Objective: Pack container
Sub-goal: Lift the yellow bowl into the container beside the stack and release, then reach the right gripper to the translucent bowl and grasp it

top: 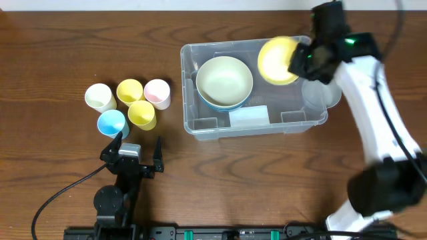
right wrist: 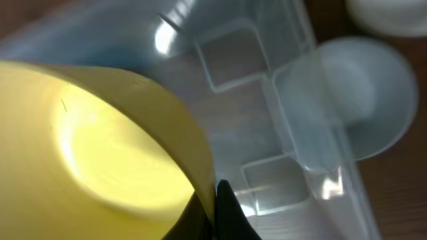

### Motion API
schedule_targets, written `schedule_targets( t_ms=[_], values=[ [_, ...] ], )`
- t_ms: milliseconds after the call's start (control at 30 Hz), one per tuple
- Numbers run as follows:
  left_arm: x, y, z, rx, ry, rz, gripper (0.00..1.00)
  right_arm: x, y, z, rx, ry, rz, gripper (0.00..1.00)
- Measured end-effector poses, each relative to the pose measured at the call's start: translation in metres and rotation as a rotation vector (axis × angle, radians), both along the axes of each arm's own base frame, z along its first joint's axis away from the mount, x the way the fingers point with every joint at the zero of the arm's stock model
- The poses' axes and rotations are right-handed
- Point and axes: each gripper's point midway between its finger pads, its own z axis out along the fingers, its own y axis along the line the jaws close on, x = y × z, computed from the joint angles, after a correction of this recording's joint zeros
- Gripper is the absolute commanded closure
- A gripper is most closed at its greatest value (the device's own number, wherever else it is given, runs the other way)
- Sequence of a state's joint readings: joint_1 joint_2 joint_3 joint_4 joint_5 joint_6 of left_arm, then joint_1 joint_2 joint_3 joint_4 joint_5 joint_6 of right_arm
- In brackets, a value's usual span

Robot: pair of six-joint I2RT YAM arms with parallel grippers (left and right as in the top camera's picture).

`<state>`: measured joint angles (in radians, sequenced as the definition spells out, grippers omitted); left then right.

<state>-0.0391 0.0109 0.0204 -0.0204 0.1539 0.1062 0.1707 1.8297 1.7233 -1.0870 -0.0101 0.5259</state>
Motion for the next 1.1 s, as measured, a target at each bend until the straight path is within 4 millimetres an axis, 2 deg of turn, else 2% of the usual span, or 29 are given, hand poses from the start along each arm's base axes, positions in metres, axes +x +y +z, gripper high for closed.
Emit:
schedule_targets(
  t_ms=[100,200,400,567,633,667,700,733,767,900,1000,1100],
  values=[
    [0.000,0.000,0.000,0.000,0.000,0.000,0.02,0.004,-0.001,-0.037,-0.022,0.086,-0.003,0.99],
    [0.000,0.000,0.000,0.000,0.000,0.000,0.02,0.005,-0.002,-0.061,-0.035,0.142,-0.006,0.99],
    [0.000,0.000,0.000,0.000,0.000,0.000,0.02,0.011,-0.001,-0.090,-0.042,0.185,-0.006,0.98],
    [0.000,0.000,0.000,0.000,0.000,0.000,0.02,0.019,0.001,-0.103,-0.037,0.180,-0.005,0.92],
    [0.000,0.000,0.000,0.000,0.000,0.000,0.02,0.025,0.002,-0.104,-0.030,0.159,-0.007,0.84],
    [0.000,0.000,0.000,0.000,0.000,0.000,0.02,0.028,0.003,-0.103,-0.027,0.146,-0.006,0.74],
    [0.000,0.000,0.000,0.000,0.000,0.000,0.02,0.031,0.003,-0.103,-0.025,0.135,-0.008,0.48],
    [0.000,0.000,0.000,0.000,0.000,0.000,0.02,0.034,0.004,-0.102,-0.024,0.124,-0.004,0.14],
    [0.000,0.000,0.000,0.000,0.000,0.000,0.02,0.035,0.004,-0.102,-0.024,0.118,-0.002,0.02],
    [0.000,0.000,0.000,0.000,0.000,0.000,0.02,0.038,0.004,-0.102,-0.033,0.108,0.014,0.01],
    [0.000,0.000,0.000,0.000,0.000,0.000,0.02,0.031,-0.001,-0.102,-0.059,0.138,0.022,0.01],
    [0.000,0.000,0.000,0.000,0.000,0.000,0.02,0.029,-0.006,-0.089,-0.073,0.151,0.022,0.01]
  ],
)
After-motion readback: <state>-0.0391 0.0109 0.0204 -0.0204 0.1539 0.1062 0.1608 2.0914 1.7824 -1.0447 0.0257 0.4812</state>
